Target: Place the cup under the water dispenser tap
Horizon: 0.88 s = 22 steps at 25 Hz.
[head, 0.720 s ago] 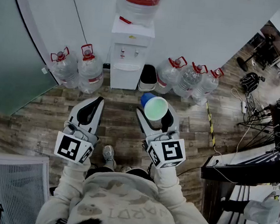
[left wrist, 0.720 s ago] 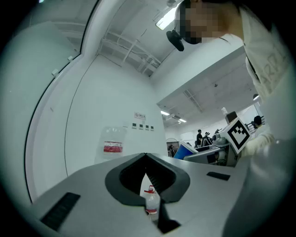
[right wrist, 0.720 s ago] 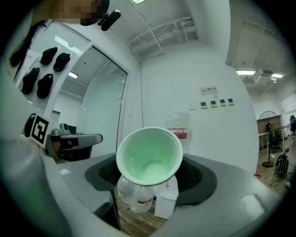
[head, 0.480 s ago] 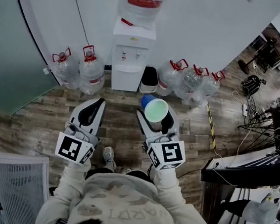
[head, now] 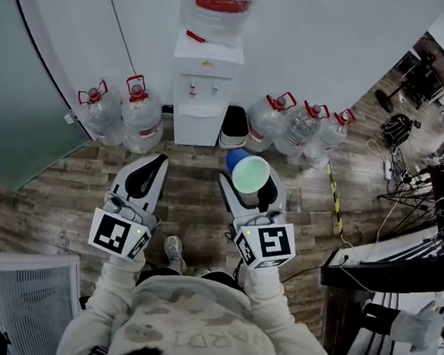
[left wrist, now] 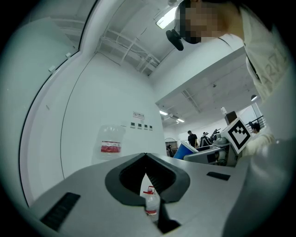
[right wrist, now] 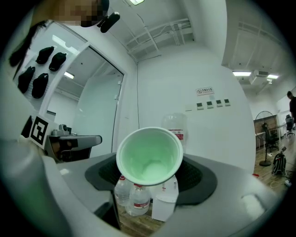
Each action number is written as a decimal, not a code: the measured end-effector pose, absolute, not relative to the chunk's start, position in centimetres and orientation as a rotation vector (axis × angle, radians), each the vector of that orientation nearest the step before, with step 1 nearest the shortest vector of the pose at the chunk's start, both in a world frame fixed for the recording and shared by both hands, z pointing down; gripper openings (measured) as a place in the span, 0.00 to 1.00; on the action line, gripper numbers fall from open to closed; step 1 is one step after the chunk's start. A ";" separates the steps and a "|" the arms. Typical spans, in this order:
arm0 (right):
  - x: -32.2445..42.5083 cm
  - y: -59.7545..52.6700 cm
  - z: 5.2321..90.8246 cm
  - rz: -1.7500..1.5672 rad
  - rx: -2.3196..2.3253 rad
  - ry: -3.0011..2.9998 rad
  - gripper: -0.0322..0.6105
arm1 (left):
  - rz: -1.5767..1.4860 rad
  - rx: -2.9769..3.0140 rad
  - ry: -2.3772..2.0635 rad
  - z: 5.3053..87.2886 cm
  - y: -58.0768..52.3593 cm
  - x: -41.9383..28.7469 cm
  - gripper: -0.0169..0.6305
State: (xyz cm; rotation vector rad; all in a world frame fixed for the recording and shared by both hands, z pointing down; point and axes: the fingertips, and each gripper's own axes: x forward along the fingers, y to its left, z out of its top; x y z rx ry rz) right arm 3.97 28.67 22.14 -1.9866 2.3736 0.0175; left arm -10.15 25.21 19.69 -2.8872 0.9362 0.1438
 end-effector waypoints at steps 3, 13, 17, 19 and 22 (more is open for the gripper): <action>3.8 27.4 22.2 0.035 -1.993 2.389 0.60 | 0.142 -2.893 0.931 19.7 23.8 -10.2 0.03; 3.2 21.9 22.7 0.001 -2.000 2.369 0.60 | 0.148 -2.896 0.874 19.8 18.2 -10.1 0.03; 3.3 19.7 22.9 -0.010 -2.007 2.356 0.60 | 0.155 -2.900 0.848 19.7 15.9 -9.9 0.03; 3.2 18.8 23.0 -0.020 -2.008 2.350 0.60 | 0.157 -2.904 0.837 19.8 14.9 -9.9 0.03; 2.8 17.5 23.2 -0.014 -2.018 2.345 0.60 | 0.161 -2.911 0.829 20.0 13.5 -10.3 0.03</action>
